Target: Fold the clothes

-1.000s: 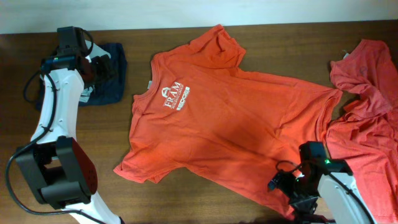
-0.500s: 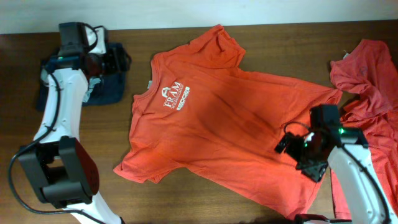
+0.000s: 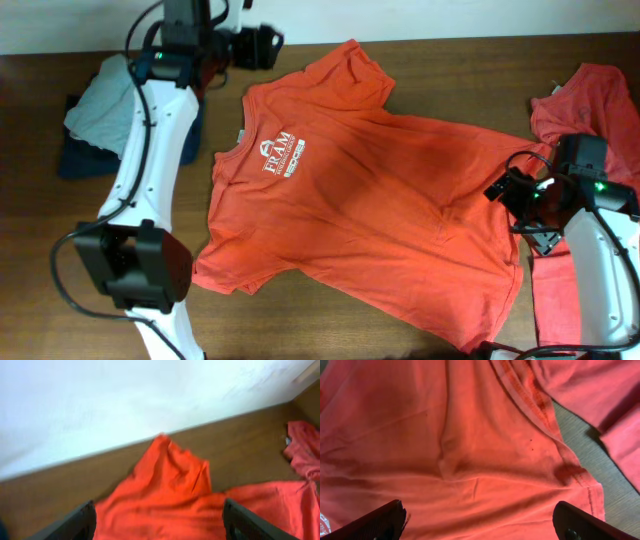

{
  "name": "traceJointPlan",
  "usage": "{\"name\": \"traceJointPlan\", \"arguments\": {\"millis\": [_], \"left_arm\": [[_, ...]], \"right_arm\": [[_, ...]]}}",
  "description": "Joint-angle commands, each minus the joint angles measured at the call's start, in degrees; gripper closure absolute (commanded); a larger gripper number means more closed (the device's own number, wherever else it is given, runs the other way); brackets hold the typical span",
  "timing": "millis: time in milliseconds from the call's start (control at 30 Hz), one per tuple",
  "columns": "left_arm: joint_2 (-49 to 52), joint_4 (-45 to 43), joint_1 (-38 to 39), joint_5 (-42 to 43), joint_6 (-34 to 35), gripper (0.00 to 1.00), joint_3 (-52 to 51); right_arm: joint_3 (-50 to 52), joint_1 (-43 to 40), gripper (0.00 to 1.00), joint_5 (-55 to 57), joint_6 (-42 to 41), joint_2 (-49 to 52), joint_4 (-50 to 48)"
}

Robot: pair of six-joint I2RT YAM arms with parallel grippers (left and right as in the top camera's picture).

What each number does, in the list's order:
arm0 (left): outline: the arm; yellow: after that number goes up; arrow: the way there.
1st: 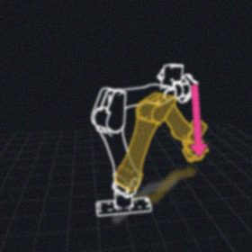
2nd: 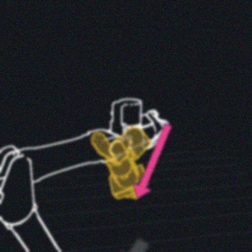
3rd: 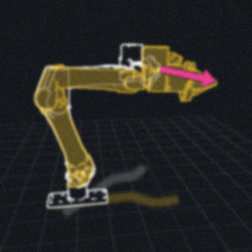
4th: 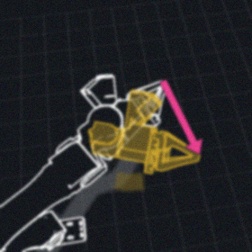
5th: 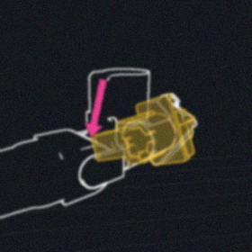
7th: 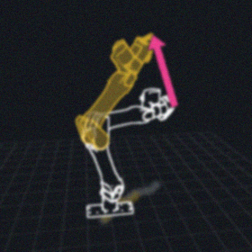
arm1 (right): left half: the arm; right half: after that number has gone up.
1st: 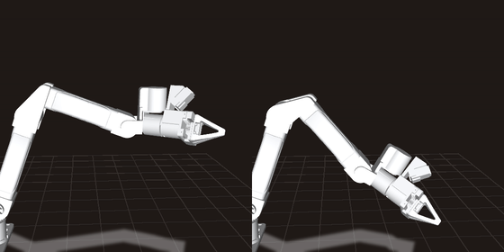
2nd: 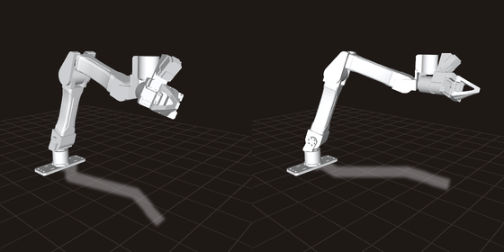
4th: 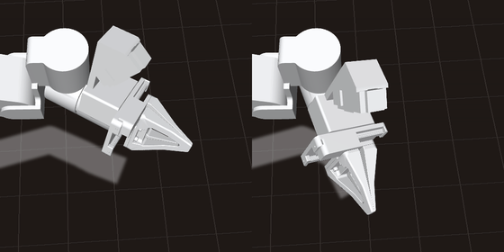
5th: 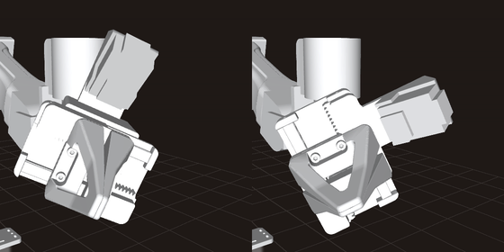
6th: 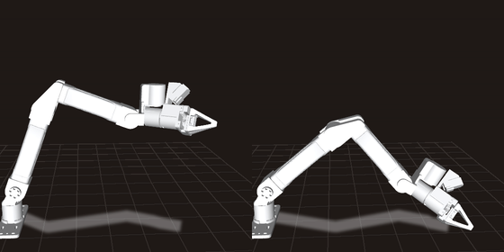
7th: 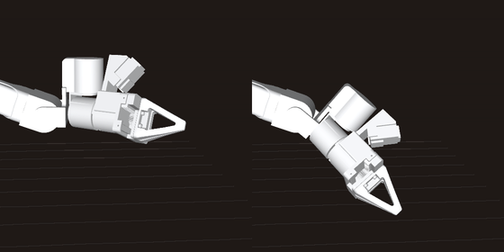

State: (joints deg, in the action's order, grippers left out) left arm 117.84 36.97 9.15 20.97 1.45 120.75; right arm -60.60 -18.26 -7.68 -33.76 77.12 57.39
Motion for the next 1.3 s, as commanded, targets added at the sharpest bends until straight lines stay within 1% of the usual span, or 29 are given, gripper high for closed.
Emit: {"name": "traceJointPlan", "arguments": {"millis": [0,33,67,100,133,167,200,267,333,667,733,833,900,933,1033,1267], "left_arm": [[5.2,-0.2,2.2,-3.6,-1.1,0.25,5.1],[6.1,-0.8,2.9,-5.9,-1.1,0.40,5.6],[7.3,-2.6,3.8,-9.1,-1.6,0.71,5.6],[8.3,-4.0,4.3,-10.3,-2.7,0.92,5.6],[9.4,-5.7,4.7,-11.1,-4.1,0.99,5.6],[11.5,-8.5,5.3,-12.7,-6.1,1.00,5.6],[12.6,-9.7,5.6,-14.4,-6.3,0.99,5.6],[14.8,-10.8,5.8,-18.1,-6.3,1.00,5.6],[16.9,-10.7,5.8,-19.4,-6.3,1.00,5.6],[24.5,-10.2,5.4,-18.6,-6.3,1.00,5.6],[25.3,-9.6,5.4,-18.6,-6.3,0.94,5.6],[25.6,-7.7,5.4,-18.1,-6.3,0.94,5.6],[25.5,-6.3,5.4,-16.7,-6.3,0.99,5.6],[25.5,-5.8,5.4,-15.5,-6.3,1.00,5.6],[25.5,-4.7,5.3,-12.8,-5.2,1.00,5.6],[26.0,-4.4,5.0,-15.3,-5.0,1.00,5.6]], "right_arm": [[-0.9,-0.2,0.01,0.9,0.5,0.3,0.0],[-0.9,-0.2,0.01,0.9,0.5,0.3,0.0],[-0.9,-0.2,0.01,0.9,0.5,0.3,0.0],[-0.9,-0.2,0.01,0.9,0.5,0.3,0.0],[-0.9,-0.2,0.01,0.9,0.5,0.3,0.0],[-0.9,-0.2,0.01,0.9,0.5,0.3,0.0],[-0.9,-0.2,0.01,0.9,0.5,0.3,0.0],[-0.9,-0.2,0.01,0.9,0.5,0.3,0.0],[-0.9,-0.2,0.01,0.9,0.5,0.3,0.0],[-0.9,-0.2,0.01,0.9,0.5,0.3,0.0],[-0.9,-0.2,0.01,0.9,0.5,0.3,0.0],[-0.9,-0.2,0.01,0.9,0.5,0.3,0.0],[-0.9,-0.2,0.01,0.9,0.5,0.3,0.0],[-0.9,-0.2,0.01,0.9,0.5,0.3,0.0],[-0.9,-0.2,0.01,0.9,0.5,0.3,0.0],[-0.9,-0.2,0.01,0.9,0.5,0.3,0.0]]}}
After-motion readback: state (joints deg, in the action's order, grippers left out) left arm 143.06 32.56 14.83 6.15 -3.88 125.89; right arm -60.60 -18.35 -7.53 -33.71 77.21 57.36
